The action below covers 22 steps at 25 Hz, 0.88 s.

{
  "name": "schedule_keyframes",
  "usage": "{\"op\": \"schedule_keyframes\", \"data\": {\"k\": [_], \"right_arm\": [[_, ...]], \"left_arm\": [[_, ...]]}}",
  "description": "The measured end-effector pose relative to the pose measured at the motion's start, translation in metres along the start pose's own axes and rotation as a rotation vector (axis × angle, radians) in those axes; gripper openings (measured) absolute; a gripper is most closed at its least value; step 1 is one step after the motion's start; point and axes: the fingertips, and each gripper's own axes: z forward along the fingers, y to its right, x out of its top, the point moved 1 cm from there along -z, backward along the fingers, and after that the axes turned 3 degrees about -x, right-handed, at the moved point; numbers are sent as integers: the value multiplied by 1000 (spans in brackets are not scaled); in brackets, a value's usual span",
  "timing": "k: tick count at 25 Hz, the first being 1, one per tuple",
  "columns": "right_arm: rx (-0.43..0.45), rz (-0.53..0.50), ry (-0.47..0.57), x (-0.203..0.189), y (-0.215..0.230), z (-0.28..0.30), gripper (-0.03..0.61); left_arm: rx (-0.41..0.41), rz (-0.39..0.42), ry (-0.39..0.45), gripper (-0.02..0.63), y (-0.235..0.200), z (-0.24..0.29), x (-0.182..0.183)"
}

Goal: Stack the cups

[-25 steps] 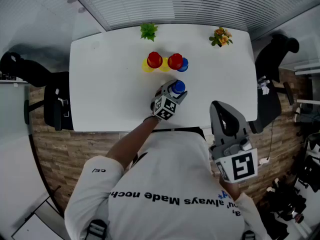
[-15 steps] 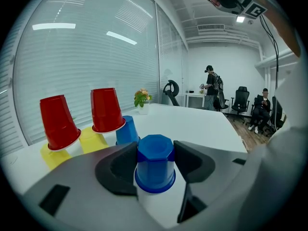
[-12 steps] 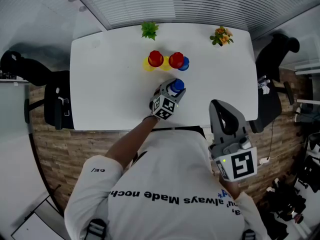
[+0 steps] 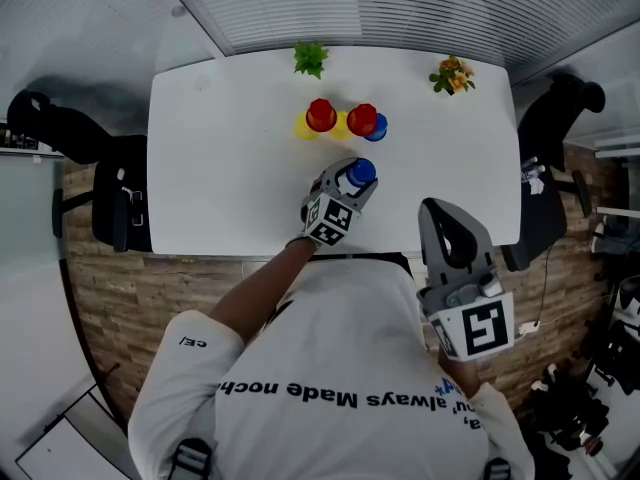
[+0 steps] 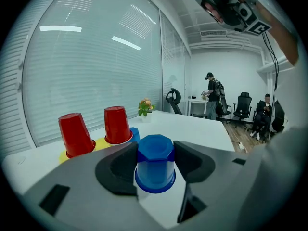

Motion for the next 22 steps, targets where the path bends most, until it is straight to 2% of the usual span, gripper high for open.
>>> {"op": "schedule_keyframes", "data": {"k": [22], "right_arm": [[38,-32,30,10,-8,6,8]], "left_arm": [[41,-18,85,259,-21,-40,82]]}}
